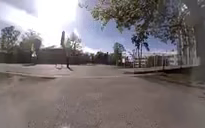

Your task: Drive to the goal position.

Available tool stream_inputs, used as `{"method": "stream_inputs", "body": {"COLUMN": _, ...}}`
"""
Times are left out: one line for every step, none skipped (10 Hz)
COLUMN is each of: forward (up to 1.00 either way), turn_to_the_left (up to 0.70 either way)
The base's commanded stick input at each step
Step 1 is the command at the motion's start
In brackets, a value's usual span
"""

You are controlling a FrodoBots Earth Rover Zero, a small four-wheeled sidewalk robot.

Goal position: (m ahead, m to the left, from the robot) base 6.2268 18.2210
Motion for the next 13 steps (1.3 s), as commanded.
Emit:
{"method": "stream_inputs", "body": {"forward": 0.70, "turn_to_the_left": 0.00}}
{"method": "stream_inputs", "body": {"forward": 0.70, "turn_to_the_left": 0.00}}
{"method": "stream_inputs", "body": {"forward": 0.70, "turn_to_the_left": 0.00}}
{"method": "stream_inputs", "body": {"forward": 0.70, "turn_to_the_left": 0.00}}
{"method": "stream_inputs", "body": {"forward": 0.70, "turn_to_the_left": 0.00}}
{"method": "stream_inputs", "body": {"forward": 0.70, "turn_to_the_left": 0.00}}
{"method": "stream_inputs", "body": {"forward": 0.70, "turn_to_the_left": 0.00}}
{"method": "stream_inputs", "body": {"forward": 0.70, "turn_to_the_left": 0.00}}
{"method": "stream_inputs", "body": {"forward": 0.70, "turn_to_the_left": 0.00}}
{"method": "stream_inputs", "body": {"forward": 0.70, "turn_to_the_left": 0.00}}
{"method": "stream_inputs", "body": {"forward": 0.70, "turn_to_the_left": 0.00}}
{"method": "stream_inputs", "body": {"forward": 0.70, "turn_to_the_left": 0.00}}
{"method": "stream_inputs", "body": {"forward": 0.70, "turn_to_the_left": 0.00}}
